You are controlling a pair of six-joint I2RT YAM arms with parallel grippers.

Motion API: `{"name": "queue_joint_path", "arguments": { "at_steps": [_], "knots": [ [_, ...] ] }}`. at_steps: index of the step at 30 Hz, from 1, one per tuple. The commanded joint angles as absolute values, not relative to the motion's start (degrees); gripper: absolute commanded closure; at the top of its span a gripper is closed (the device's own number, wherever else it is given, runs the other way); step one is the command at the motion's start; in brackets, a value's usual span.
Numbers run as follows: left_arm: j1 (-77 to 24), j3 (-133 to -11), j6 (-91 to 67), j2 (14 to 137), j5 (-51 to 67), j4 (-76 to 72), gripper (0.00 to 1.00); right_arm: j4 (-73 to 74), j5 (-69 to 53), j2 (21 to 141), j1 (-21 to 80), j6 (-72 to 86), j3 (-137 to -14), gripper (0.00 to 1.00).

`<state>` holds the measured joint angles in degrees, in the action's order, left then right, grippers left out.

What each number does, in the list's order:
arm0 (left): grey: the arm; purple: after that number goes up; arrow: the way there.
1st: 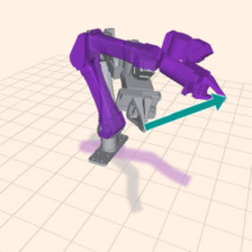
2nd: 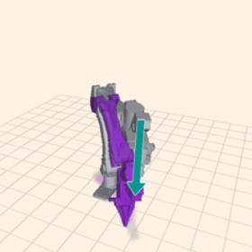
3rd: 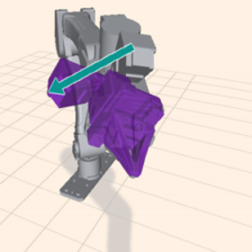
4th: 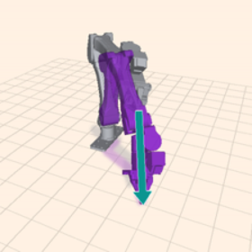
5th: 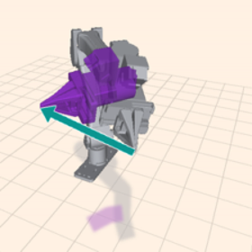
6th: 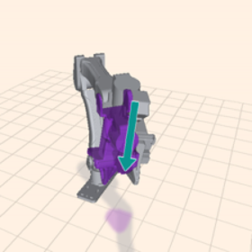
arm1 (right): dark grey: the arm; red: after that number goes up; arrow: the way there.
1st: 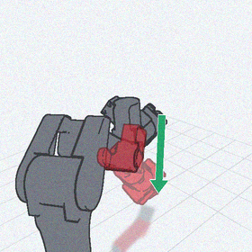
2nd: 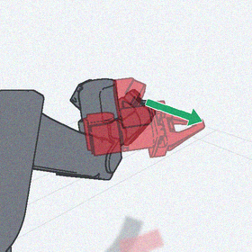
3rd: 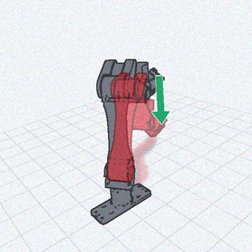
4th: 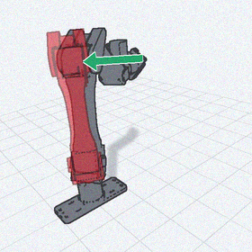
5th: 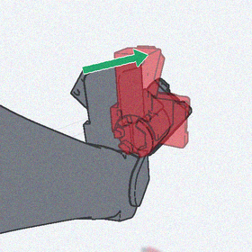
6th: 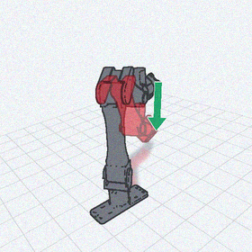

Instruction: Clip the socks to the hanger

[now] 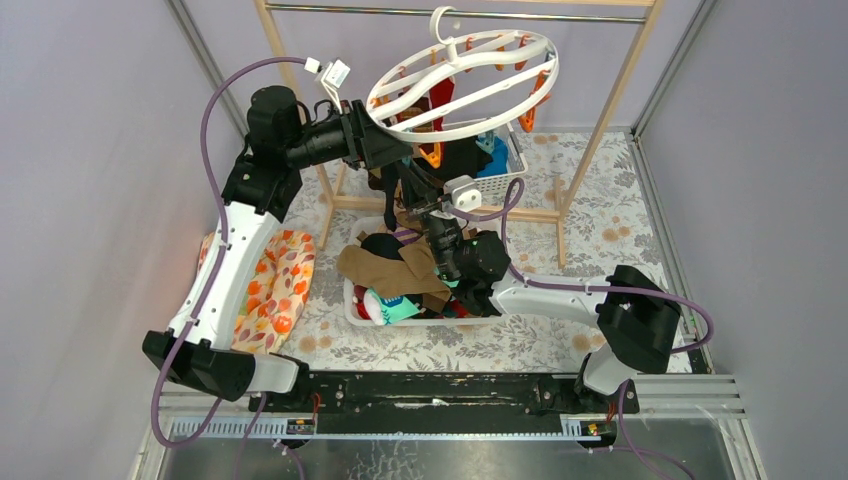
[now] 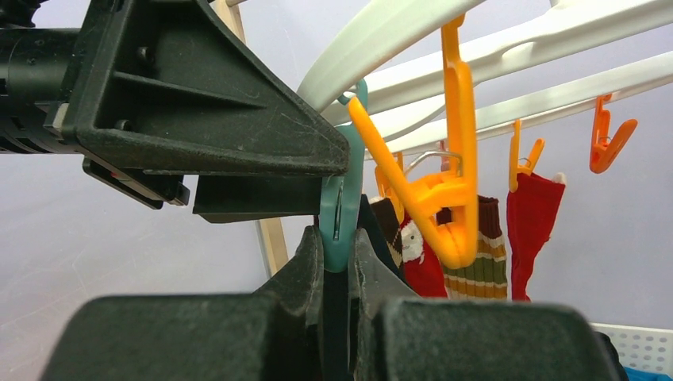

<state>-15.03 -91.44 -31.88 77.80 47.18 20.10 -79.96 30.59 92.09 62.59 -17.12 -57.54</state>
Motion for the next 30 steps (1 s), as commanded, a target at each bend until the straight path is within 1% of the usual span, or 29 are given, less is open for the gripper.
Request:
{"name": "queue_joint_path", "arguments": {
  "at_steps": [1,4,6,8,11,12,13,14,16,18,21,22,23,27,30],
  "knots": [
    [-15.75,-92.65,-31.09,78.31,45.58,13.44,0.45,-77.31,27.53,90.25,63.91,-16.17,-58.92,1.0],
    [-15.83,-92.64,-30.93,78.48,45.28,13.15,0.48,-75.56,27.04,90.05,63.92,-16.0,-59.28,1.0],
    [-15.9,-92.41,-31.07,78.57,45.3,12.83,0.53,-74.86,26.78,89.85,63.95,-15.38,-59.33,1.0],
    [-15.86,-92.17,-31.24,78.58,44.91,12.69,0.59,-73.18,26.61,89.6,64.01,-14.72,-59.53,1.0],
    [-15.91,-91.92,-31.37,78.49,44.21,12.57,0.77,-70.94,26.51,89.11,63.95,-13.93,-59.7,0.95],
    [-15.9,-91.8,-31.45,78.37,43.93,12.54,0.83,-70.53,26.53,88.86,63.99,-13.64,-59.33,0.89],
    [-15.9,-91.72,-31.54,78.27,43.68,12.53,0.87,-70.26,26.9,88.45,64.03,-13.23,-58.95,0.81],
    [-15.88,-91.69,-31.67,78.12,43.53,12.51,0.91,-69.76,27.32,87.93,63.92,-12.8,-58.52,0.69],
    [-15.85,-91.73,-31.93,77.78,43.42,12.49,0.98,-67.68,28.35,85.96,63.84,-11.62,-57.48,0.54],
    [-15.9,-91.64,-31.99,77.55,43.48,12.76,1.0,-63.9,30.95,83.64,63.9,-9.51,-56.3,0.44],
    [-15.8,-91.67,-31.93,77.44,43.53,13.31,1.0,-55.48,35.02,78.68,63.85,-4.25,-54.2,0.3],
    [-15.82,-91.63,-31.72,77.43,43.7,13.7,1.0,-50.91,35.54,76.64,63.88,-2.09,-53.36,0.28],
    [-15.8,-91.59,-31.42,77.37,43.69,14.12,1.0,-45.95,36.23,74.6,63.89,0.47,-52.7,0.27],
    [-15.78,-90.64,-30.39,77.04,44.09,15.57,1.0,-23.97,39.0,67.78,63.51,13.11,-50.76,0.28],
    [-15.82,-90.18,-30.01,76.82,44.29,16.58,1.0,-7.49,38.01,65.11,62.29,24.02,-50.33,0.29]
  ]
}}
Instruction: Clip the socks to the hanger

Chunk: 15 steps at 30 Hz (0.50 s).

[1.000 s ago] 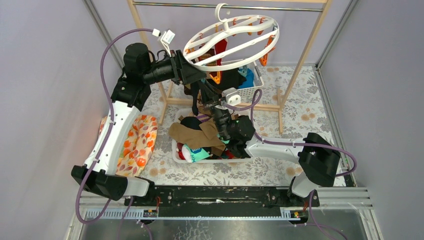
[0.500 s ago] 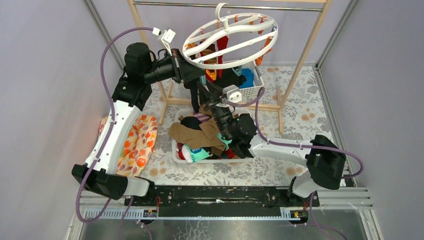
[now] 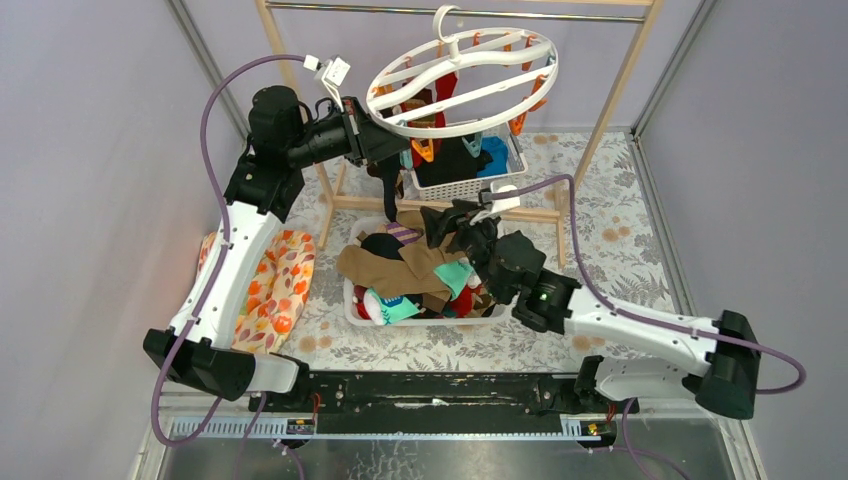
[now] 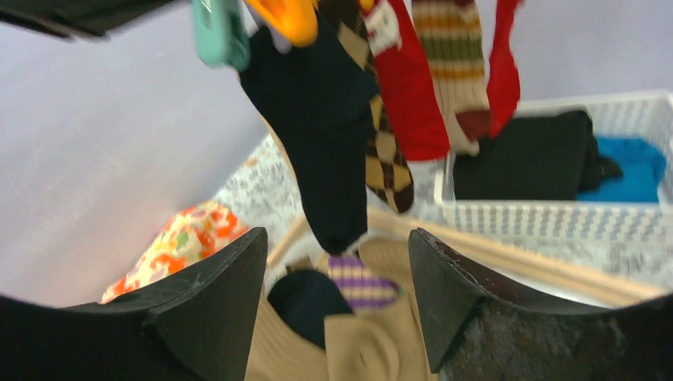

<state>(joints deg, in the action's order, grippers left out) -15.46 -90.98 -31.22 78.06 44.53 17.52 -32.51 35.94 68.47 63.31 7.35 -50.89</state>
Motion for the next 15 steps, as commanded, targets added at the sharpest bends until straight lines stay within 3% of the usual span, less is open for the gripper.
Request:
{"name": "queue_joint_path", "arguments": {
  "at_steps": [1,5,9,15],
  "knots": [
    [-15.8,-90.06,-29.91,76.74,44.31,16.84,1.0,-5.69,36.12,64.38,61.76,25.55,-49.56,0.29],
    [-15.82,-90.16,-29.34,76.81,44.14,17.53,1.0,-1.06,25.99,63.78,55.74,33.24,-46.65,0.33],
    [-15.82,-90.87,-29.21,77.11,44.12,18.06,1.0,-9.65,15.42,65.57,52.56,30.04,-43.28,0.39],
    [-15.81,-91.37,-28.53,77.26,44.55,18.54,1.0,-1.99,16.84,79.07,49.28,27.22,-54.77,0.38]
  ]
}}
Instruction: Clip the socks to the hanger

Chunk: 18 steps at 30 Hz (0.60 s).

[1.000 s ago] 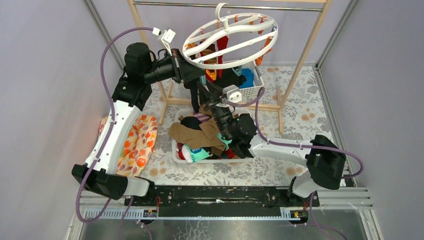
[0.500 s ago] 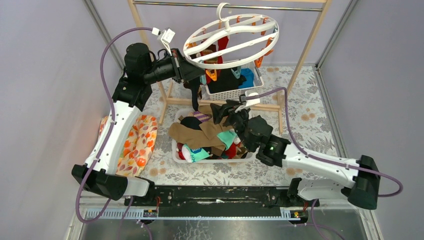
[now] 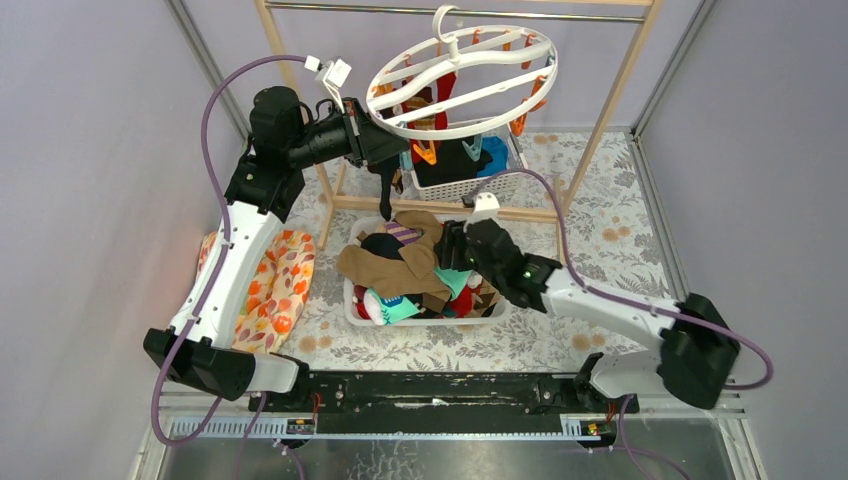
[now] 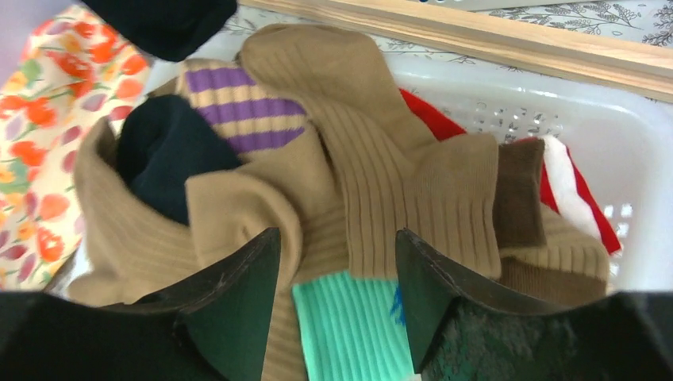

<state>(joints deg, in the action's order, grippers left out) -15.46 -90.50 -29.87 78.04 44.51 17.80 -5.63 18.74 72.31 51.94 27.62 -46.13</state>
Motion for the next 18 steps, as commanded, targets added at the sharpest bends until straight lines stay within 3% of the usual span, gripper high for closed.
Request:
{"name": "queue_joint_path", "arguments": {
  "at_steps": [1,14,16,18],
  "knots": [
    [-15.8,-91.49,-28.38,77.32,44.6,18.65,1.0,-0.81,17.29,80.91,48.75,27.47,-56.4,0.38],
    [-15.81,-92.85,-26.13,77.94,45.22,20.76,0.99,3.98,24.78,94.77,48.16,20.36,-65.4,0.41],
    [-15.8,-92.65,-25.98,78.0,45.26,20.76,0.99,2.5,23.26,94.92,48.16,20.6,-64.82,0.47],
    [-15.8,-92.7,-25.88,77.96,45.43,20.85,0.99,2.2,23.32,94.6,48.06,20.82,-64.7,0.61]
  ]
}}
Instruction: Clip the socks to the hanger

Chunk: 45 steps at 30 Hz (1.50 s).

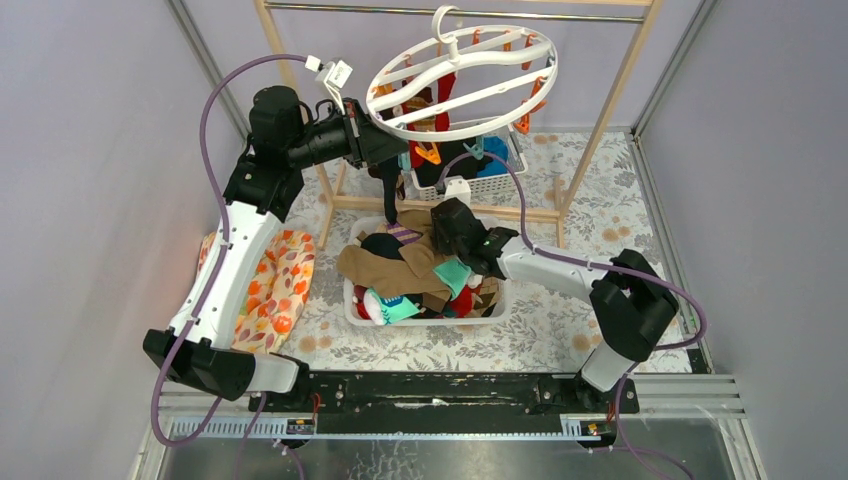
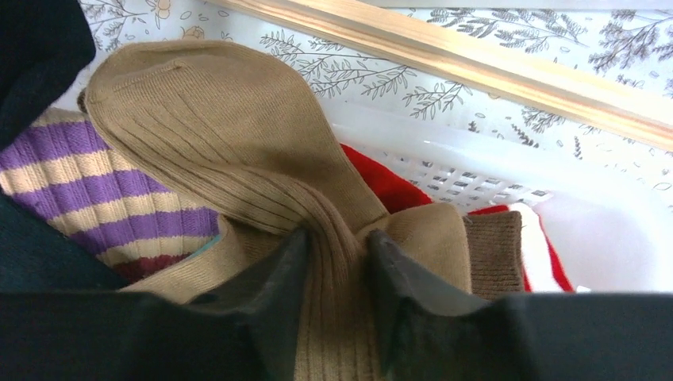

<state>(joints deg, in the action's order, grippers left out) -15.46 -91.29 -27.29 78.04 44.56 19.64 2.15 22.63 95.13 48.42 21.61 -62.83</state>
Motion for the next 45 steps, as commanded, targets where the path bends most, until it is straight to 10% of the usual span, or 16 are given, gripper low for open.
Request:
{"name": "queue_joint_path", "arguments": {
  "at_steps": [1,7,25,45],
  "knots": [
    [-15.81,-92.89,-25.68,77.96,45.44,21.0,0.99,1.97,23.39,94.0,48.01,20.83,-64.46,0.68],
    [-15.82,-93.68,-24.27,77.87,45.29,22.05,0.99,0.54,22.67,86.52,47.54,20.28,-62.11,1.0],
    [-15.81,-93.88,-23.2,77.85,45.0,22.27,0.99,1.44,0.71,66.75,47.47,23.55,-57.76,1.0],
    [-15.81,-94.41,-23.37,77.48,44.68,22.22,0.99,-5.13,-1.38,93.21,62.31,16.85,-72.84,0.89]
  ]
}}
